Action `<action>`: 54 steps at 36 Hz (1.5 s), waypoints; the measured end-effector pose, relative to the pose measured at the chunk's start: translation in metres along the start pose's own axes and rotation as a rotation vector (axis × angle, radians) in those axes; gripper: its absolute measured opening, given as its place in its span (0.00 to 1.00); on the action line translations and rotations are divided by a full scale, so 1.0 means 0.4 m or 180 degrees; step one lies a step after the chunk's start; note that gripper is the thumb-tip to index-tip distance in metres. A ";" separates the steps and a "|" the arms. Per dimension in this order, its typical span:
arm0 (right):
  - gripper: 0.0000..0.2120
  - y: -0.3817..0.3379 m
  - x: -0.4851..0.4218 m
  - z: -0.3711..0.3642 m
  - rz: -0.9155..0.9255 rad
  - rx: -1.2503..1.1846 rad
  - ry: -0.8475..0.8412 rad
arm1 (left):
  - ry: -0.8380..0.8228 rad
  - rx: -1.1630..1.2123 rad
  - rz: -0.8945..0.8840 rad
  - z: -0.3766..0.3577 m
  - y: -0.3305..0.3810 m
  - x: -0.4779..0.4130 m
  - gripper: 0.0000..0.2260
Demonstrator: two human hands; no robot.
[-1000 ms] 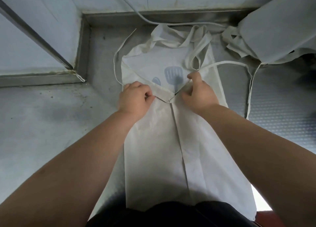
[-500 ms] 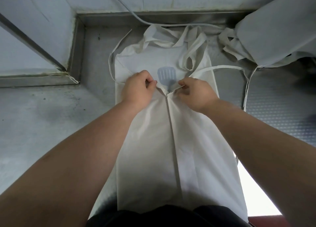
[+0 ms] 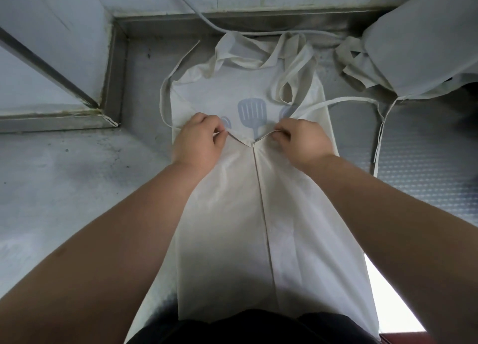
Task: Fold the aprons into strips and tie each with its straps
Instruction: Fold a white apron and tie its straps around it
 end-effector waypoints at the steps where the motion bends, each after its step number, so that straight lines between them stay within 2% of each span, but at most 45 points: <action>1: 0.13 0.002 0.006 -0.004 -0.0002 -0.0029 0.0047 | -0.0014 -0.0044 0.0000 0.002 -0.006 0.008 0.04; 7: 0.16 0.018 0.029 -0.008 -0.0074 0.0009 0.0183 | -0.0125 -0.0392 0.0261 0.022 -0.031 0.041 0.06; 12: 0.15 0.074 0.040 0.011 -0.0814 0.0194 0.0367 | -0.0145 -0.0569 0.0723 0.038 -0.073 0.058 0.07; 17: 0.32 0.126 0.077 0.029 -0.1653 0.0309 0.0210 | 0.0042 -0.0745 0.1442 0.057 -0.102 0.105 0.09; 20: 0.33 0.133 0.109 0.034 -0.1743 0.0221 0.0394 | 0.0255 -0.0666 0.1780 0.064 -0.083 0.147 0.14; 22: 0.29 0.116 0.123 0.030 -0.1345 0.0406 0.0539 | 0.0399 -0.0700 0.1690 0.058 -0.059 0.164 0.18; 24: 0.24 0.095 0.134 0.014 -0.0900 0.0510 0.0433 | 0.0416 -0.0779 0.1376 0.041 -0.037 0.181 0.20; 27: 0.25 0.067 0.157 -0.028 -0.0447 0.0508 -0.0331 | 0.0266 -0.0399 0.0770 0.011 -0.013 0.216 0.16; 29: 0.35 0.061 0.174 -0.056 -0.0293 0.0870 -0.0791 | -0.0274 -0.0387 0.0688 -0.019 0.006 0.250 0.20; 32: 0.45 0.072 0.179 -0.086 -0.0250 0.1205 -0.1007 | -0.1226 -0.0766 0.0814 -0.071 0.020 0.285 0.36; 34: 0.43 0.083 0.168 -0.097 -0.0205 0.1239 -0.0902 | -0.1532 -0.0891 0.0883 -0.084 0.022 0.289 0.41; 38: 0.39 0.088 0.122 -0.089 -0.0208 0.1180 -0.0711 | -0.1627 -0.0965 0.0862 -0.083 0.005 0.237 0.42; 45: 0.37 0.061 0.028 -0.045 -0.0183 0.1001 -0.0119 | -0.1356 -0.1068 0.0566 -0.061 -0.022 0.088 0.42; 48: 0.33 0.032 0.026 -0.032 -0.0202 0.1286 0.0194 | -0.1093 -0.1207 0.0532 -0.054 -0.014 0.067 0.40; 50: 0.28 0.015 0.042 -0.036 -0.0143 0.1434 0.0262 | -0.0701 -0.1263 0.0333 -0.049 0.002 0.084 0.34; 54: 0.17 0.016 0.105 -0.073 0.0283 0.0860 -0.0003 | 0.0033 -0.0687 -0.0230 -0.031 0.025 0.161 0.17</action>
Point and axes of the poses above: each hand's wrist, its own x-axis away from the middle knuckle, its own z-axis out of the back of the hand, y = z × x, the point moved 4 cm from there along -x, towards the middle knuckle, and after that the axes turned 8 degrees about -y, right-handed, at the moved point
